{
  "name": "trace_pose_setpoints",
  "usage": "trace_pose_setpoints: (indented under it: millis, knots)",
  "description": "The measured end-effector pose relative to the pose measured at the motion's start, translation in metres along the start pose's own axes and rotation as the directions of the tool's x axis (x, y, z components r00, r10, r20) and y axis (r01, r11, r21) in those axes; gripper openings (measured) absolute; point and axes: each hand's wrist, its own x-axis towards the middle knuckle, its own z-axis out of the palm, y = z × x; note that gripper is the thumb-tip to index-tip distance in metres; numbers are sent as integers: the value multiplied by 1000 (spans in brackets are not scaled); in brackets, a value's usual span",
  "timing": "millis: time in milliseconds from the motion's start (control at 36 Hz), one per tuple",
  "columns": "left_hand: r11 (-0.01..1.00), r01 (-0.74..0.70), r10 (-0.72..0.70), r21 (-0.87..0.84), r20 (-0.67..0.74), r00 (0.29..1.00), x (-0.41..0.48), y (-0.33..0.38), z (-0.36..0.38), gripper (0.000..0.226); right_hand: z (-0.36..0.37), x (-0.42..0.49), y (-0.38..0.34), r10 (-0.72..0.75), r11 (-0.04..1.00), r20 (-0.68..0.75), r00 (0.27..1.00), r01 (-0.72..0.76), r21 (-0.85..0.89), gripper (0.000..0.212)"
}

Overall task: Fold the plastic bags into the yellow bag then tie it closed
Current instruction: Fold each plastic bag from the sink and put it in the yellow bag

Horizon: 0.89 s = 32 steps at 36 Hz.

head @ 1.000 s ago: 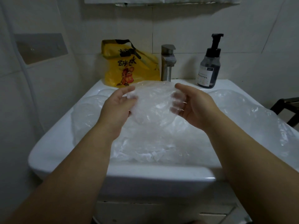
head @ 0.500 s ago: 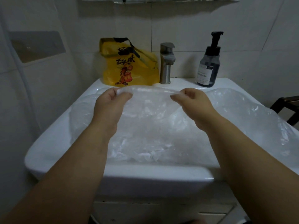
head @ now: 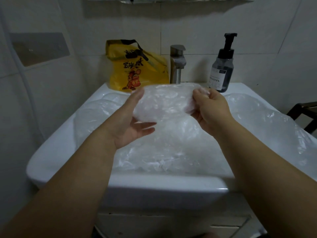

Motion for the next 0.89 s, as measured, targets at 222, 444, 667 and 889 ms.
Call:
trace_pose_setpoints:
  millis: [222,444,667,889]
  knots:
    - [954,-158,116,-255,-172,978,8,5,-7,1,0,-3,-3,92,996,98,991,-94,9,7]
    - [912,-240,187,-334,-183,965,10,8,-11,35,3,-14,0,329,929,436,838,-207,-306,8]
    - [949,-305,266,-82,-313,912,15,-2,-10,21,3,-14,2,322,915,401,857,-174,-364,14]
    - [967,-100,136,-234,144,980,3,-1,2,130,16,-18,-3,124,991,342,932,-132,2,17]
